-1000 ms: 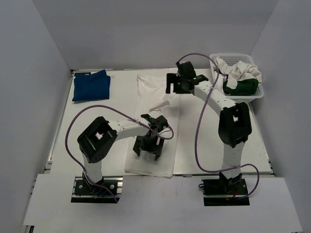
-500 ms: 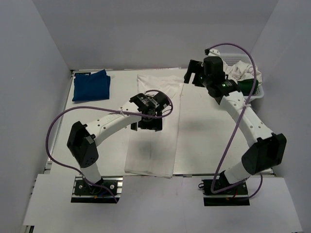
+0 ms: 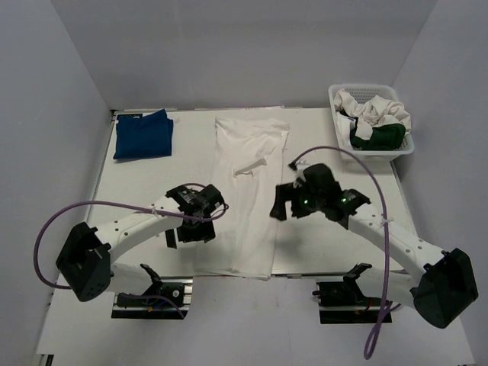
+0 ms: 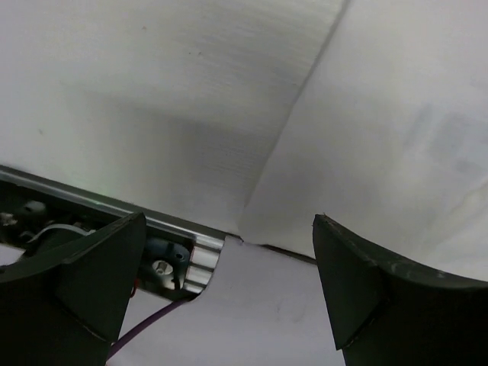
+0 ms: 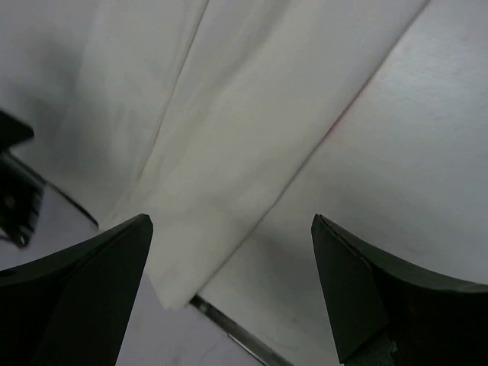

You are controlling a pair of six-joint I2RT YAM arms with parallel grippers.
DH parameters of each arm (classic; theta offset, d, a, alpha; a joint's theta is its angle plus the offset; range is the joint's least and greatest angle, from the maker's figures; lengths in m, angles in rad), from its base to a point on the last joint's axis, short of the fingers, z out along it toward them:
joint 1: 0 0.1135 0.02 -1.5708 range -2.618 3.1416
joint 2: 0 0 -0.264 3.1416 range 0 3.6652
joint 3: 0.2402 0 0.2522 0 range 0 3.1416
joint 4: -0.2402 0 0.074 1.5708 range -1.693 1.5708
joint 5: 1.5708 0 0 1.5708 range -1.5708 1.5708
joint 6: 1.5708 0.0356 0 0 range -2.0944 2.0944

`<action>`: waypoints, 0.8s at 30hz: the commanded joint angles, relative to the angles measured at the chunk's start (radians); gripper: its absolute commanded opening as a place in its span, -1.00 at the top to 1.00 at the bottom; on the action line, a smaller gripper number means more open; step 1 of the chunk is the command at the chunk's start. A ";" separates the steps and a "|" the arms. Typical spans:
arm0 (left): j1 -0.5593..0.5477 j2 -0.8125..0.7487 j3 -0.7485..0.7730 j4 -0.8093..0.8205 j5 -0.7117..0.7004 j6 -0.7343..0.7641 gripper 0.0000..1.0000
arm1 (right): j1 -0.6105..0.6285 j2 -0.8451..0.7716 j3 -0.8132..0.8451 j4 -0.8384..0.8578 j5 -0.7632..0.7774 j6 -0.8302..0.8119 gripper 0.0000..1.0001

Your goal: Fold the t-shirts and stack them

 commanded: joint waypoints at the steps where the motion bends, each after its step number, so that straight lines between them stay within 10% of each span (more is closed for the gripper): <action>1: 0.034 -0.057 -0.144 0.080 0.074 -0.115 -0.99 | 0.175 0.009 -0.090 -0.035 -0.095 -0.113 -0.81; 13: 0.074 -0.264 -0.467 0.391 0.300 -0.160 -0.78 | 0.635 0.155 -0.119 -0.004 0.146 -0.166 -0.81; 24: 0.074 -0.230 -0.496 0.410 0.355 -0.160 0.46 | 0.734 0.288 -0.117 0.022 0.347 -0.003 -0.17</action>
